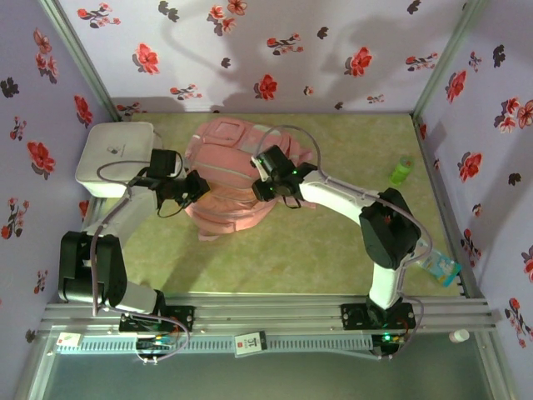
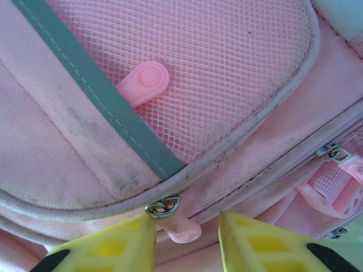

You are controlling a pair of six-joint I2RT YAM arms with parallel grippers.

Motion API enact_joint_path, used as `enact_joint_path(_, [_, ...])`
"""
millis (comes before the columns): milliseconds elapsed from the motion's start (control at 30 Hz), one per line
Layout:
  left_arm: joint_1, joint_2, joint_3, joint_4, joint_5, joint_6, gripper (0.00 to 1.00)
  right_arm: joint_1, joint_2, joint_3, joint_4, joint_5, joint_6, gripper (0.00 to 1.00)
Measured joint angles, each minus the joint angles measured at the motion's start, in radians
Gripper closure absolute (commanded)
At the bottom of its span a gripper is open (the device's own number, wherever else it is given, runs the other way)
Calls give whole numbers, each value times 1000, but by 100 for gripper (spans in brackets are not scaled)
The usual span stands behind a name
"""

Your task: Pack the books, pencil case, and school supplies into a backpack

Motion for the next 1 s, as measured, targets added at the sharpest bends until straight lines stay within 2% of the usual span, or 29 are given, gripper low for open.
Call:
enact_joint_path(233, [-1,0,0,0,0,0,100,10,21,6,-1,15,-9,70])
enact_joint_path(467, [-1,0,0,0,0,0,100,26,41,19,-5,57,-39,66])
enact_joint_path(733, [-3,0,0,1,0,0,100,47,56,33,-16,111,-55,90])
enact_joint_path(1000, [-14,0,0,9,-1,-28,100,40,-26,-61,37,3,-3,93])
